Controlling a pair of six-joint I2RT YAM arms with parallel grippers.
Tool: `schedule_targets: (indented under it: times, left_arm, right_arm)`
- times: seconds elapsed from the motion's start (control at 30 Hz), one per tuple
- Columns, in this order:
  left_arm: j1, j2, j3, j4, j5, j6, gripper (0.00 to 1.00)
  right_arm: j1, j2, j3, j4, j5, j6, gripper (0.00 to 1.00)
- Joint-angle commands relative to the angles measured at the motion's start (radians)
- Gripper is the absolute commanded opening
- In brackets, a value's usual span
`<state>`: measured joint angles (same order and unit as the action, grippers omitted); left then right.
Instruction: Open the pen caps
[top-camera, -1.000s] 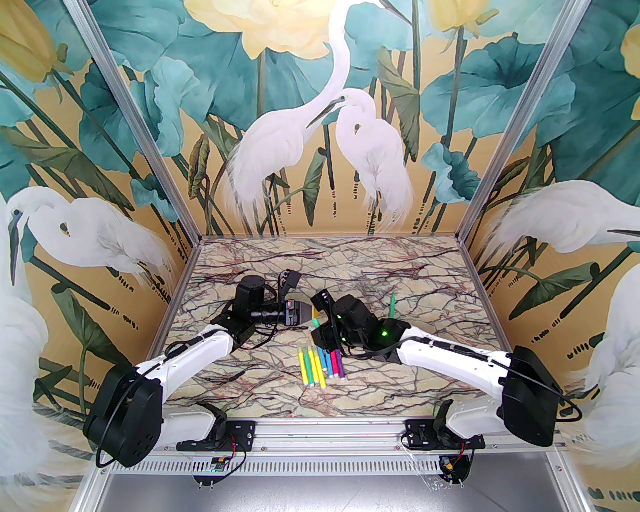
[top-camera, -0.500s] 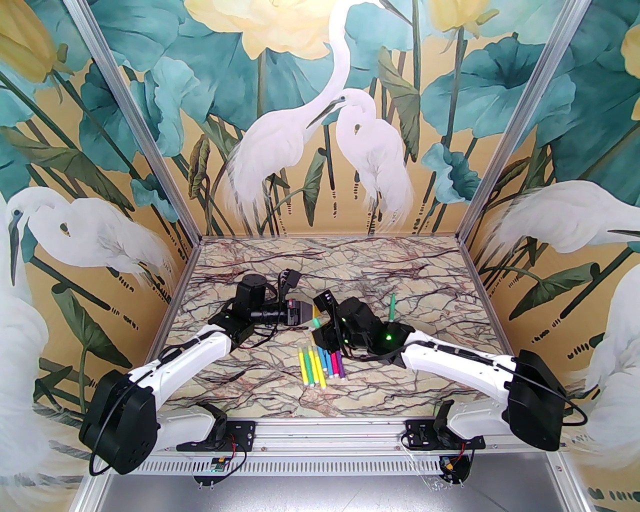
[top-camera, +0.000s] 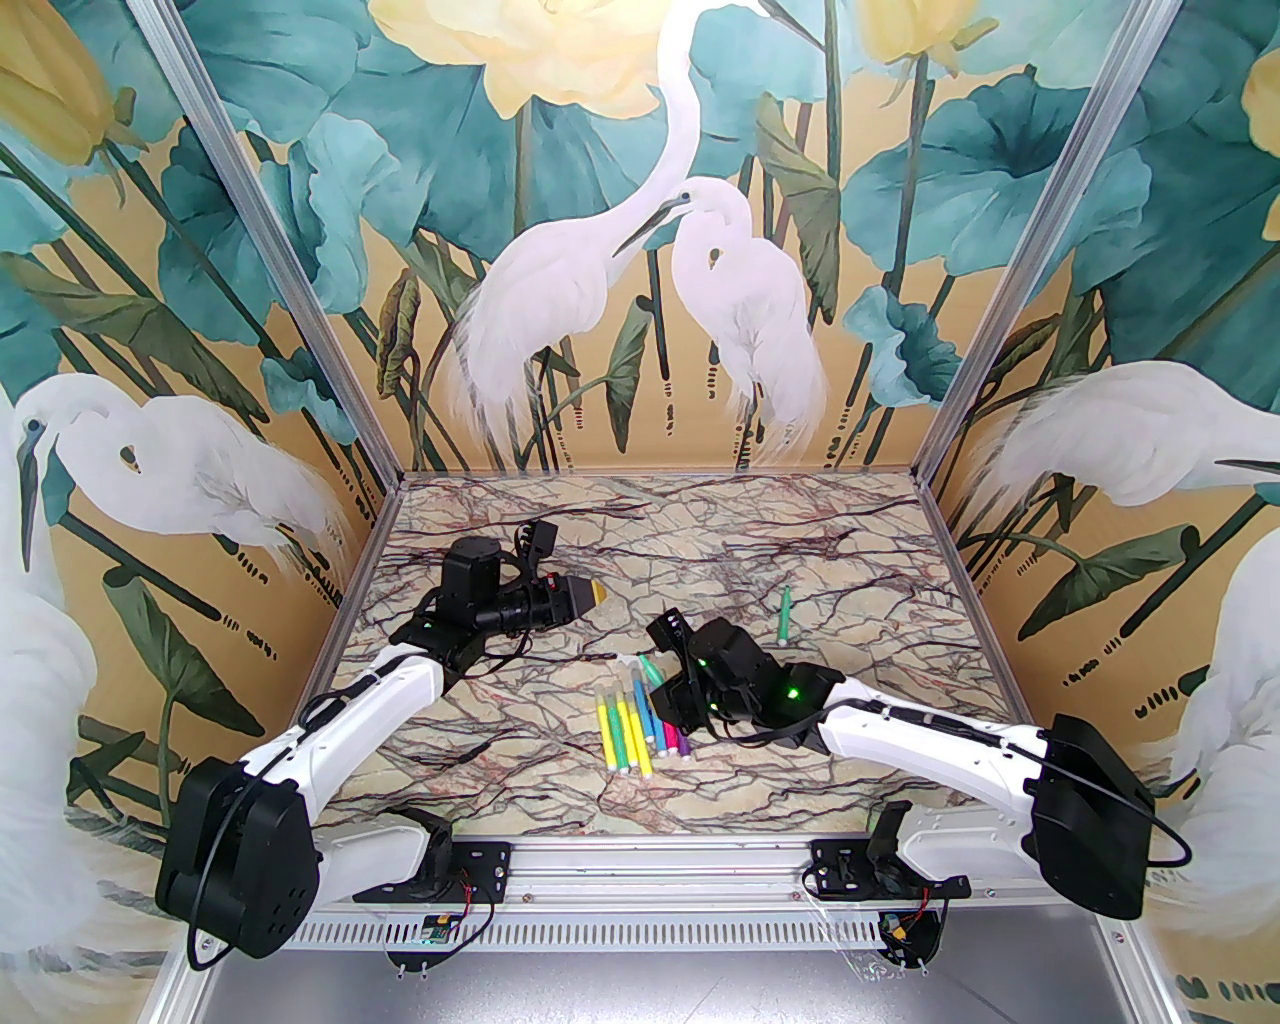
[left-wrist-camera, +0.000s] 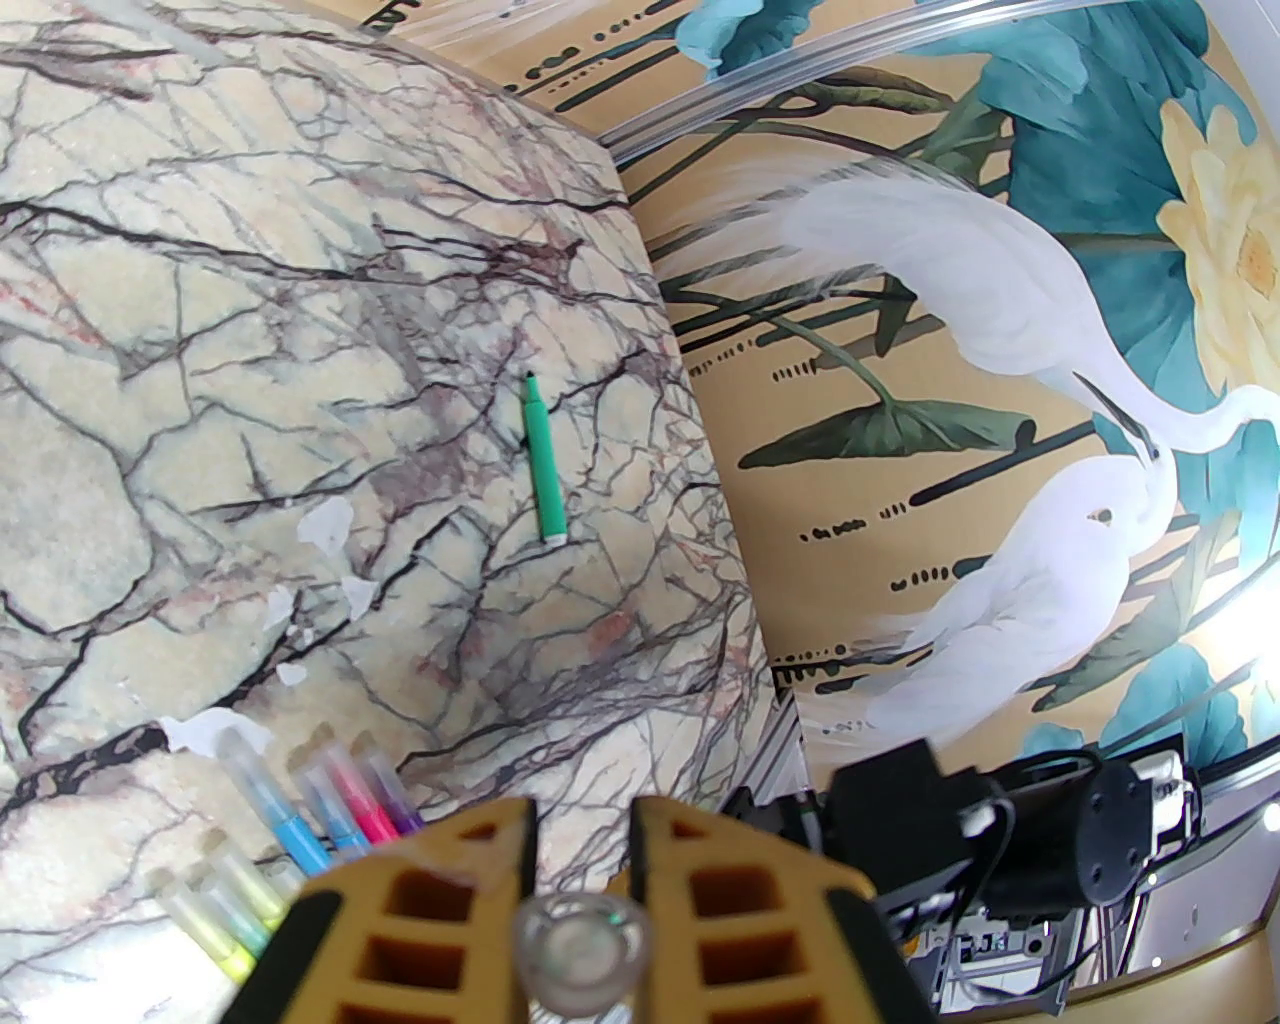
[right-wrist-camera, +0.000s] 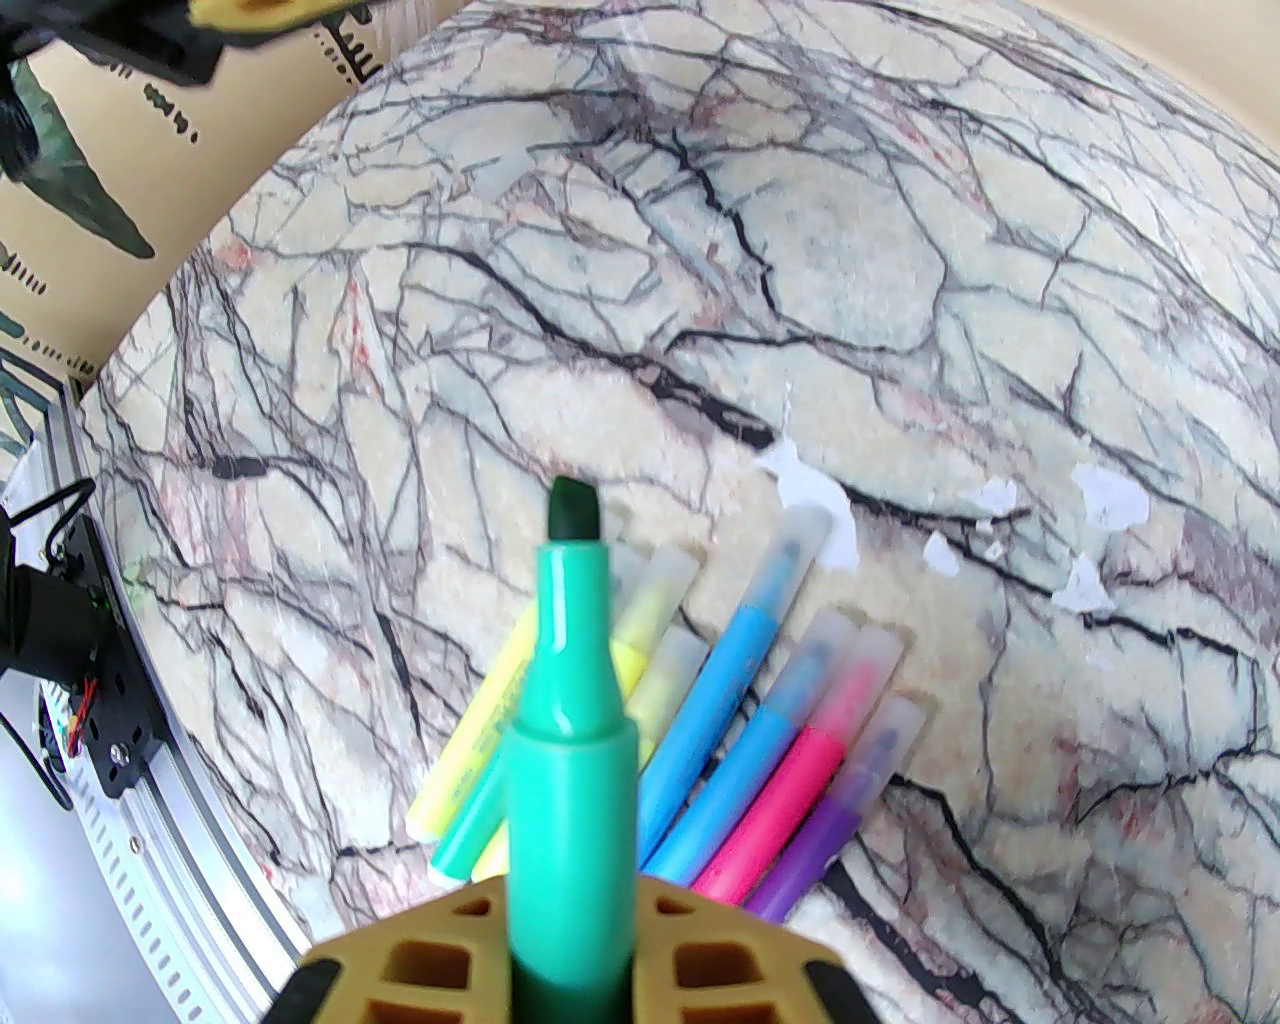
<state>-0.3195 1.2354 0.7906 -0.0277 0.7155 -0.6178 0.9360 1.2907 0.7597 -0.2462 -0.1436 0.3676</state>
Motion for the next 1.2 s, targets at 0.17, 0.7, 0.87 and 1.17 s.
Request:
schedule_targets:
  times: [0.17,0.7,0.87,1.17]
  left_arm:
    - [0.02,-0.019,0.083,-0.184,-0.1,0.098,0.0]
    - [0.022,0.079,0.202,-0.571,-0.499,0.295,0.0]
    - [0.023,0.135,0.234,-0.648,-0.602,0.324,0.0]
    - [0.022,0.272,0.296,-0.72,-0.757,0.356,0.0]
  right_arm:
    - [0.003,-0.014,0.004,-0.033,0.058,-0.01,0.1]
    - [-0.136,-0.095,0.02,-0.164,0.321,0.077,0.12]
    - [-0.259,-0.125,0.016,-0.209,0.393,0.094,0.12]
    - [-0.496,-0.136,0.004,-0.221,0.386,0.088,0.14]
